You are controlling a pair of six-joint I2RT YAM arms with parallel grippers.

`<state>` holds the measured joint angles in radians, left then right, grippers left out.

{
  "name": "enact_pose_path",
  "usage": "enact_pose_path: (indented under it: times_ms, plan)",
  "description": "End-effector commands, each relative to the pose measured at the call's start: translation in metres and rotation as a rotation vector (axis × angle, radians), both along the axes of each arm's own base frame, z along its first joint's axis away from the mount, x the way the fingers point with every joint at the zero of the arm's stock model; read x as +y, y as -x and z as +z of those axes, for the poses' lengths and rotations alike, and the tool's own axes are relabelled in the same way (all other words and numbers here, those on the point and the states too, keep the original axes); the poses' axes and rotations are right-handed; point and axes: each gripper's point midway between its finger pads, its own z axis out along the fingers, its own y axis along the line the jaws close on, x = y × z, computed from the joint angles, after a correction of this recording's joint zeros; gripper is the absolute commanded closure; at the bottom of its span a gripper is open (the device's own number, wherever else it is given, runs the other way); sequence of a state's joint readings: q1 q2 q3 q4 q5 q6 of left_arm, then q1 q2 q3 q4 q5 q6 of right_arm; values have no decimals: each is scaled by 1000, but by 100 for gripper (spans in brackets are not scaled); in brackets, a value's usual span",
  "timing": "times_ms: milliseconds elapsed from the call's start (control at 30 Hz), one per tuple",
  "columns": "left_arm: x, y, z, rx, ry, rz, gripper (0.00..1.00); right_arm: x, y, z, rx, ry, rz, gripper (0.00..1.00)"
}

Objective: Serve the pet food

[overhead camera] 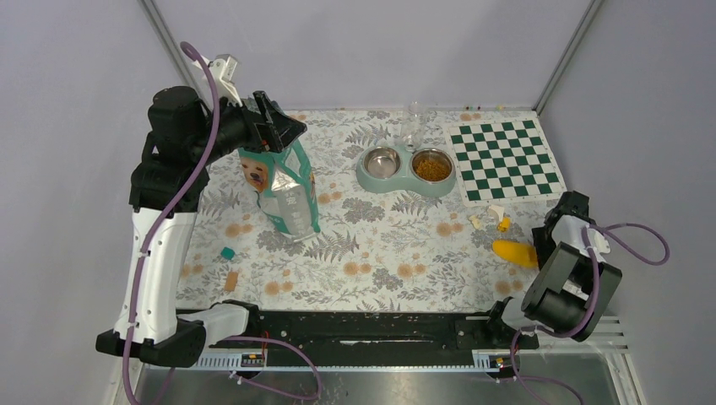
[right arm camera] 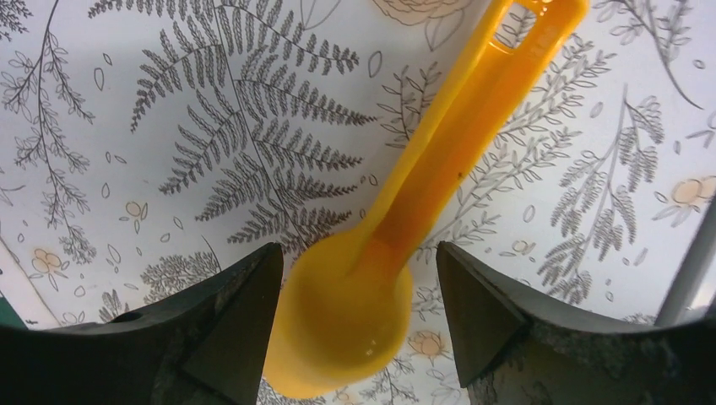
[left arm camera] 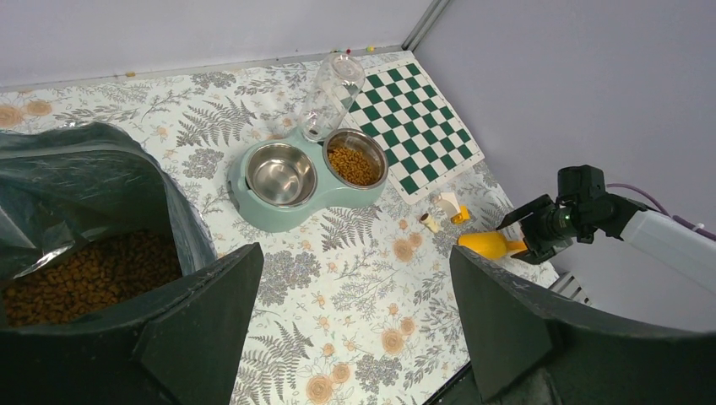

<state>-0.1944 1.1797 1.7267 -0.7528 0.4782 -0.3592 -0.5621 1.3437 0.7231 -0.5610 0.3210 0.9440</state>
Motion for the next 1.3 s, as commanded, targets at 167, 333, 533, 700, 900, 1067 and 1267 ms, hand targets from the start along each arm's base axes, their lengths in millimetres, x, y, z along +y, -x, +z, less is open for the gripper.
enact_pose_path:
  times_ms: [167, 333, 533, 700, 900, 1067, 1267]
  plan:
    - [-3, -7, 15, -54, 14, -5, 17, -10, -7, -17, -13, 23, -47, 37]
    - [-3, -7, 14, -49, 16, -8, 17, -12, -7, -20, -2, 23, -59, 56]
    - [-6, -6, 13, -42, 20, -16, 17, -8, -6, -16, -12, 15, -56, 88]
    - [-17, -3, 4, -20, 21, -58, 17, 0, -12, 8, -106, 11, -23, 93]
    - [-43, 2, -2, 15, 38, -134, 17, 31, -34, 65, -378, -35, 75, 96]
    - [-72, 6, -11, 45, 76, -215, 17, 71, -54, 119, -537, -115, 199, 97]
    - [-123, 11, -37, 141, 155, -347, 18, 125, -88, 166, -706, -193, 340, 98]
